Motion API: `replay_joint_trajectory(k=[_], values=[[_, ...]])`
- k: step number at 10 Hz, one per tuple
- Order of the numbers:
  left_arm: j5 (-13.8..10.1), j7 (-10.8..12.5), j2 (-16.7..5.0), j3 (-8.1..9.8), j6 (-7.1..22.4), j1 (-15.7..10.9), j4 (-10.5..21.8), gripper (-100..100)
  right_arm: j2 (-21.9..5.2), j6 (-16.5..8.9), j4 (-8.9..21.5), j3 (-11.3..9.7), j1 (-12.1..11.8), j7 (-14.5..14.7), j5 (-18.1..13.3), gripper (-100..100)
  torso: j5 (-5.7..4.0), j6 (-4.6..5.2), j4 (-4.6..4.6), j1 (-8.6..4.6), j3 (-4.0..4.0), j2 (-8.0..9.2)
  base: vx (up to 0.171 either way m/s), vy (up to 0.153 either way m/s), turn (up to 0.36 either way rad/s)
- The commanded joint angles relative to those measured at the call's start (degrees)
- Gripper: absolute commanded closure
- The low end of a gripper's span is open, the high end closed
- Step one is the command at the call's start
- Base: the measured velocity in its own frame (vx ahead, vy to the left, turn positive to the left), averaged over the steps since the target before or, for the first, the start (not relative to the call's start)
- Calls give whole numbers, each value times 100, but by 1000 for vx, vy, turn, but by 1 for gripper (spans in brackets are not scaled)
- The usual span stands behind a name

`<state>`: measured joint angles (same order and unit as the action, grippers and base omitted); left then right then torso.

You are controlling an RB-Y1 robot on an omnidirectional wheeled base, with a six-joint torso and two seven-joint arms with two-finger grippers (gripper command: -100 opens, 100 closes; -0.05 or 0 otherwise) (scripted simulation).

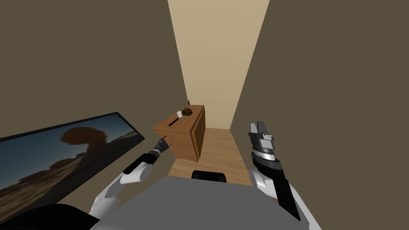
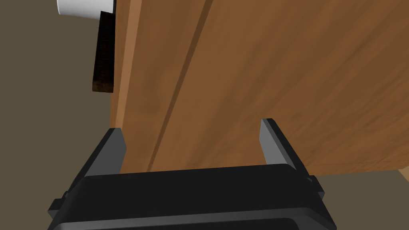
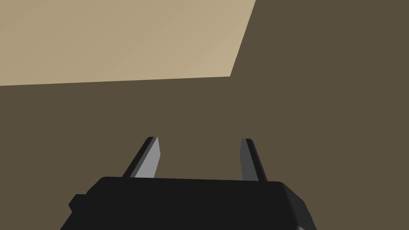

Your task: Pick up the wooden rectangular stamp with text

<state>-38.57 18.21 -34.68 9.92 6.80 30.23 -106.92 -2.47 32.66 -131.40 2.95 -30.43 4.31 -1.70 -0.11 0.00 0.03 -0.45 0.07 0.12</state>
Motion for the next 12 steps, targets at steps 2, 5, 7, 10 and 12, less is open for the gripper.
replay_joint_trajectory(k=[2, 5, 7, 10, 12], values=[[-171, 62, -148, 50, 379, -12, 89, -100, 0, 0, 0, 0, 0, 0, 0, 0, 0, 1, 1, 7, 0, -1, -28, -67, 10], [-479, 187, -467, 101, 740, 16, 352, -100, -1, 0, 0, 1, 0, 0, 0, 0, 4, 2, 0, 24, -3, -6, -22, -54, 9], [-791, 312, -795, 150, 1110, 42, 628, -100, -1, 0, 0, 1, 0, 0, 0, 0, 4, 1, -2, 23, -5, -9, -22, -74, 10], [-1272, 562, -1309, 242, 1682, 89, 1123, -100, -1, 0, 0, 1, 0, 0, 0, 0, 3, 2, -1, 20, -5, -10, -11, -80, 4], [-1565, 687, -1638, 286, 2082, 109, 1363, -100, -1, 0, 0, 1, 0, 0, 0, 0, 4, 2, -3, 23, -9, -16, 0, -65, -1]])
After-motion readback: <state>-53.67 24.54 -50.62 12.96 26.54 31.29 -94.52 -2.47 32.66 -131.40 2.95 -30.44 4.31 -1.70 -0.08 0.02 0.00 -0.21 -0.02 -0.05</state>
